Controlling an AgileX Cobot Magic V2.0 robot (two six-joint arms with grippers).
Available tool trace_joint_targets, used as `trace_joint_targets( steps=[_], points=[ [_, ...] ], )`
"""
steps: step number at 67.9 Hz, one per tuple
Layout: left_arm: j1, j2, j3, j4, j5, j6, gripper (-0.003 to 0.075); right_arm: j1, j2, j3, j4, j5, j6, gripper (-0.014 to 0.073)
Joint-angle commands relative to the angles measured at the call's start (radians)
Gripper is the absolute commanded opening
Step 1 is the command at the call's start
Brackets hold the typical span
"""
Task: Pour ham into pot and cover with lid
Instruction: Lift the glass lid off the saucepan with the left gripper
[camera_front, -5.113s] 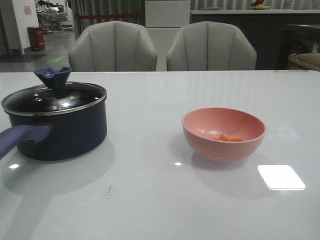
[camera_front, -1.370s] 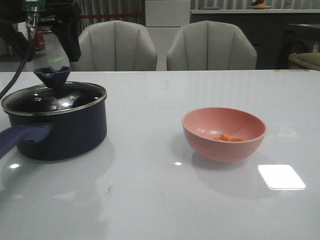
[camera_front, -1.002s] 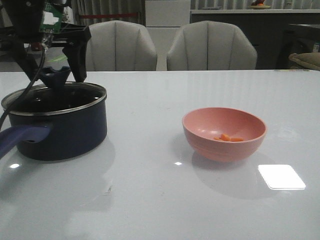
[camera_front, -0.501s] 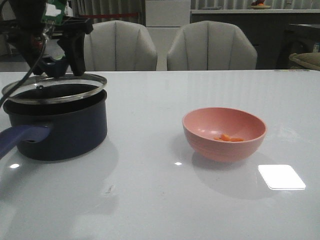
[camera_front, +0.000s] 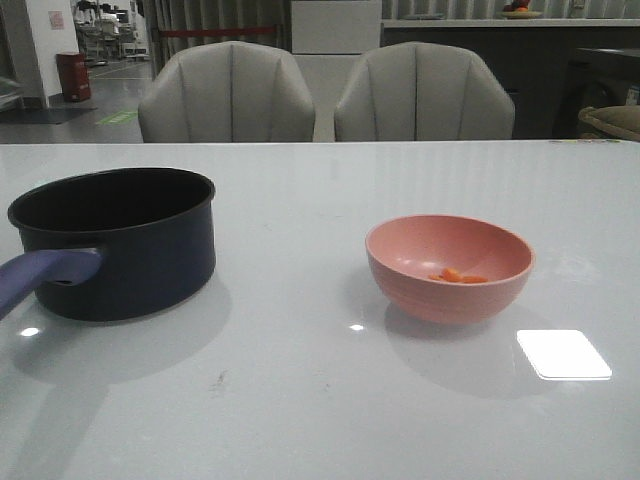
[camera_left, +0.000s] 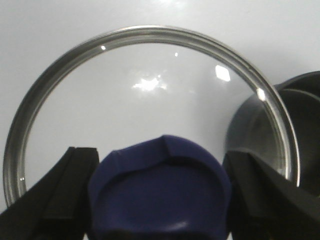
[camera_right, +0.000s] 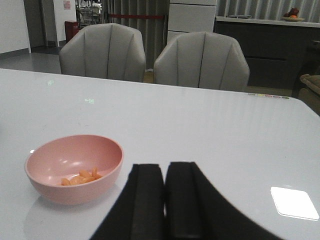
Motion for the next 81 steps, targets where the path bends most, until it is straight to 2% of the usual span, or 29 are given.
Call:
trace_joint_targets(
  steps=[1,14,28,40,58,65,71,72,73,74,81],
  points=[
    [0.079,-0.067,0.036,-0.067,-0.040,0.043,0.0279,-0.004,-0.020,-0.006,-0.008,-0.089,-0.001,0.0161],
    [0.153,-0.067,0.225,-0.067,-0.184,0.060,0.0279,-0.004,-0.020,-0.006,-0.008,-0.089,-0.001,0.0161],
    [0.155,-0.065,0.419,-0.067,-0.416,0.061,0.0279,-0.004,-0.020,-0.006,-0.008,-0.089,-0.001,0.0161],
    [0.155,-0.047,0.512,-0.067,-0.537,0.061,0.0279,-0.004,-0.020,-0.006,-0.008,-0.089,-0.001,0.0161],
    [0.147,0.011,0.533,-0.067,-0.568,0.061,0.0286,-0.004,-0.020,-0.006,-0.008,-0.089,-0.001,0.0161],
    [0.128,0.029,0.533,-0.060,-0.570,0.062,0.0346,-0.004,-0.020,-0.006,-0.008,-0.089,-0.001,0.0161],
    [0.109,0.037,0.533,-0.039,-0.581,0.062,0.0440,-0.004,-0.020,-0.006,-0.008,-0.089,-0.001,0.0161],
    [0.104,0.037,0.533,-0.037,-0.583,0.062,0.0475,-0.004,-0.020,-0.006,-0.008,-0.089,-0.001,0.0161],
    [0.104,0.037,0.533,-0.037,-0.583,0.062,0.0475,-0.004,-0.020,-0.006,-0.008,-0.089,-0.001,0.0161],
    [0.099,0.037,0.533,-0.030,-0.583,0.062,0.0510,-0.004,-0.020,-0.006,-0.008,-0.089,-0.001,0.0161],
    [0.084,0.037,0.521,-0.010,-0.575,0.062,0.0600,-0.004,-0.020,-0.006,-0.008,-0.089,-0.001,0.0161]
  ],
)
